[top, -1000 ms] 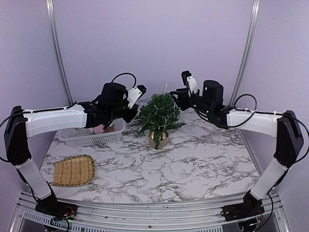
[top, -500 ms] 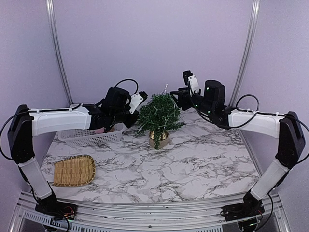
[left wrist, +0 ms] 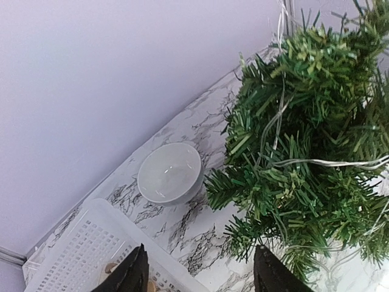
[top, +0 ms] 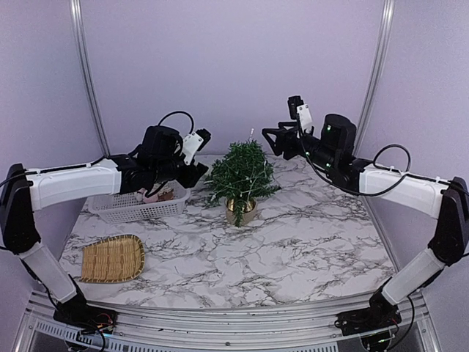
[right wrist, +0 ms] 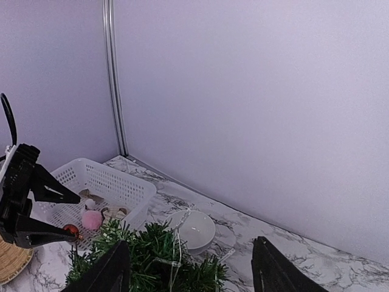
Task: Decorate the small christmas tree
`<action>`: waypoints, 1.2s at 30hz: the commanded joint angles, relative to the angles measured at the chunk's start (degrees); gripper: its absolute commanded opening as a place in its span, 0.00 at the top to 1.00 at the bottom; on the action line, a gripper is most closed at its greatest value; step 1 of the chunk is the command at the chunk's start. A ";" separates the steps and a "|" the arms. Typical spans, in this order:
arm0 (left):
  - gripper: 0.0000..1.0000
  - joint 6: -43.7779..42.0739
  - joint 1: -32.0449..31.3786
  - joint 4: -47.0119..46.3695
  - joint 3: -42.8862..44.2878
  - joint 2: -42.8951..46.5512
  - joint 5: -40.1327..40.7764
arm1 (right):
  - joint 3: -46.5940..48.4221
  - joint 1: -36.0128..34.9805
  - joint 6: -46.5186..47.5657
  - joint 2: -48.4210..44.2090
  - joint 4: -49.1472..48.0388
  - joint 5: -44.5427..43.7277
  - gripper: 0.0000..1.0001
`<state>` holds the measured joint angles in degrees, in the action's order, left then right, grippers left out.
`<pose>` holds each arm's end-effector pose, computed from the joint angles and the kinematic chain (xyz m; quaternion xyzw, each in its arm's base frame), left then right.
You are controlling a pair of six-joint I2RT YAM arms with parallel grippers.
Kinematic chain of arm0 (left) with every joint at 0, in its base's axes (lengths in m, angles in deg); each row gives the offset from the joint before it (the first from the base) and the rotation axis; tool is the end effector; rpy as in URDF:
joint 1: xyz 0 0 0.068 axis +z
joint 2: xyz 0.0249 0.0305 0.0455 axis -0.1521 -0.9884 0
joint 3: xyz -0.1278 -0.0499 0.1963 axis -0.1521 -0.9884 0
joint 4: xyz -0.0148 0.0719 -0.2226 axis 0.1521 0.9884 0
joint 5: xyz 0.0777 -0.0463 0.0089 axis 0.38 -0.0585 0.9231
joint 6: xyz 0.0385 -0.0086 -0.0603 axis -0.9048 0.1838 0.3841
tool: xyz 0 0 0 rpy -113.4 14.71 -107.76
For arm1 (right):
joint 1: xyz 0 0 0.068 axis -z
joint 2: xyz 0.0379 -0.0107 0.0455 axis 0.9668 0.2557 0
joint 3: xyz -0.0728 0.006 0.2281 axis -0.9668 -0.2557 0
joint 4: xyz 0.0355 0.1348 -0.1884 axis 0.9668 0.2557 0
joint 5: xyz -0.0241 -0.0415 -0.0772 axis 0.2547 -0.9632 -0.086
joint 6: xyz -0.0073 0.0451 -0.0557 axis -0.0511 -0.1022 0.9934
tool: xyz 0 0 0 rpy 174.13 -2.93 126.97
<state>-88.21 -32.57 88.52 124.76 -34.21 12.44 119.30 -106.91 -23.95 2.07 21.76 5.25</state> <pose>0.2916 -0.2426 0.2724 0.3446 0.7446 -0.0588 0.5686 0.3007 0.1975 0.3219 -0.2386 0.6621 0.2602 0.6610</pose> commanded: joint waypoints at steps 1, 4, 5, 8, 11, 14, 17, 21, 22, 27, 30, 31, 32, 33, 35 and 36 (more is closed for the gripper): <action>0.39 4.29 2.70 -0.98 -1.77 5.77 -4.29 | 0.13 0.60 -0.53 -2.46 -0.22 0.32 0.33; 0.35 7.54 5.10 -1.62 -2.81 7.88 -6.60 | 0.49 0.91 -0.82 -3.08 0.20 0.79 0.32; 0.35 8.63 5.99 -1.86 -3.38 8.59 -7.26 | 0.43 0.95 -0.87 -3.34 0.34 1.01 0.32; 0.32 12.27 8.66 -2.06 -4.18 10.14 -7.27 | 0.03 1.20 -0.86 -4.47 0.81 1.37 0.30; 0.31 17.91 12.48 0.19 -3.40 10.25 -6.95 | -0.48 1.57 -1.05 -5.57 1.72 1.64 0.29; 0.31 22.73 17.22 4.97 -2.04 9.02 -7.62 | -1.21 2.37 -1.58 -6.65 2.84 2.74 0.28; 0.31 26.53 21.88 7.29 -1.91 7.50 -8.44 | -2.42 3.78 -2.82 -7.71 3.42 4.24 0.28; 0.31 29.93 27.01 9.26 -2.08 4.23 -9.64 | -4.74 6.49 -4.93 -8.94 3.61 6.16 0.28; 0.31 30.37 28.00 9.58 -2.09 3.15 -10.97 | -5.37 6.95 -5.06 -9.22 3.62 6.37 0.28; 0.35 30.47 29.97 11.48 -1.24 -3.99 -12.99 | -7.91 8.23 -5.03 -10.01 4.22 6.89 0.28; 0.39 30.37 29.98 12.50 0.42 -8.45 -14.91 | -8.80 8.54 -4.84 -10.01 5.66 7.10 0.28; 0.40 30.36 29.98 12.67 0.90 -9.75 -15.55 | -9.49 8.65 -4.83 -10.01 6.01 7.17 0.28; 0.42 30.36 29.94 12.80 1.20 -10.70 -16.03 | -10.15 8.74 -4.94 -10.05 6.25 7.39 0.27; 0.44 30.52 29.90 12.86 1.26 -11.25 -16.45 | -10.80 8.89 -5.15 -9.95 6.42 7.76 0.28; 0.44 30.69 29.81 12.15 0.61 -11.42 -16.39 | -12.15 9.87 -7.20 -9.38 6.66 9.45 0.28; 0.44 30.77 29.81 11.96 0.49 -11.48 -15.71 | -13.16 10.71 -8.47 -9.01 6.21 10.90 0.28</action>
<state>-58.02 -2.67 99.29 123.78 -45.84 -1.99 108.37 -98.34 -28.72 -6.70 26.88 12.42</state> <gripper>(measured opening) 0.561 0.724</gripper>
